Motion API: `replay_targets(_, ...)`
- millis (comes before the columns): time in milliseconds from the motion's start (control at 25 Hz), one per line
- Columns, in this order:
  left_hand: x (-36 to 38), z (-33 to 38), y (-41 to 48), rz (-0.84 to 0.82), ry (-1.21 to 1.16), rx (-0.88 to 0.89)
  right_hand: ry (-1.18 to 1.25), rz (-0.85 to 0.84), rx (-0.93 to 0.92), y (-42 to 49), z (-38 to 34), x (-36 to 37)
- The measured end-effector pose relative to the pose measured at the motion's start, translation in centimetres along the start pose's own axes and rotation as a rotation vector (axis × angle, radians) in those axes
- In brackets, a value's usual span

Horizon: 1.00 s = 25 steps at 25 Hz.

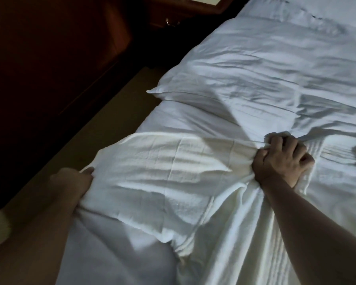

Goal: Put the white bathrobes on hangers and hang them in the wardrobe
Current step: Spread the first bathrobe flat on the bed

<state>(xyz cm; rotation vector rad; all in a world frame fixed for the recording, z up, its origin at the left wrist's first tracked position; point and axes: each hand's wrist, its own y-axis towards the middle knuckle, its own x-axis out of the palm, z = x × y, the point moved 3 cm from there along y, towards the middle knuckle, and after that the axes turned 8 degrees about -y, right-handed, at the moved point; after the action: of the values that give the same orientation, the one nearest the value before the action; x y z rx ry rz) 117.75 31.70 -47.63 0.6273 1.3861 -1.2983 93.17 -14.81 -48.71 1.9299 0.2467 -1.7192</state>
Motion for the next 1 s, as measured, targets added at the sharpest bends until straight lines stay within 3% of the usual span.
replay_targets(120, -0.5, 2.1, -0.3, 0.059, 0.097, 0.067, 0.004, 0.002, 0.007, -0.1, 0.1, 0.0)
replay_targets(280, 0.8, 0.8, 0.1, -0.163, -0.177, -0.096, 0.015, -0.003, 0.009, -0.1, 0.1, -0.1)
replay_targets(360, 0.2, -1.1, -0.2, -0.147, -0.267, -0.116, 0.007, -0.004, 0.009, -0.1, 0.2, -0.1)
replay_targets(440, -1.2, -1.8, -0.1, -0.016, -0.181, -0.021, 0.012, 0.001, 0.005, -0.1, 0.2, 0.1)
replay_targets(600, -1.0, 1.5, 0.3, -0.085, 0.167, 0.102, 0.007, -0.014, 0.013, -0.1, 0.1, 0.0)
replay_targets(720, -0.4, 7.3, -0.2, -0.045, -0.094, 0.346, 0.017, -0.017, 0.008, -0.1, 0.0, 0.0)
replay_targets(800, 0.6, 10.7, -1.5, -0.190, -0.374, 0.473, 0.002, -0.002, 0.015, -0.1, 0.2, 0.1)
replay_targets(880, 1.9, 11.3, -2.5, -0.257, -0.405, 0.515, 0.025, 0.002, 0.001, -0.1, 0.2, 0.1)
replay_targets(1000, 0.7, 10.0, -1.4, 0.069, -0.202, 0.758, 0.023, 0.017, 0.019, -0.2, 0.1, 0.3)
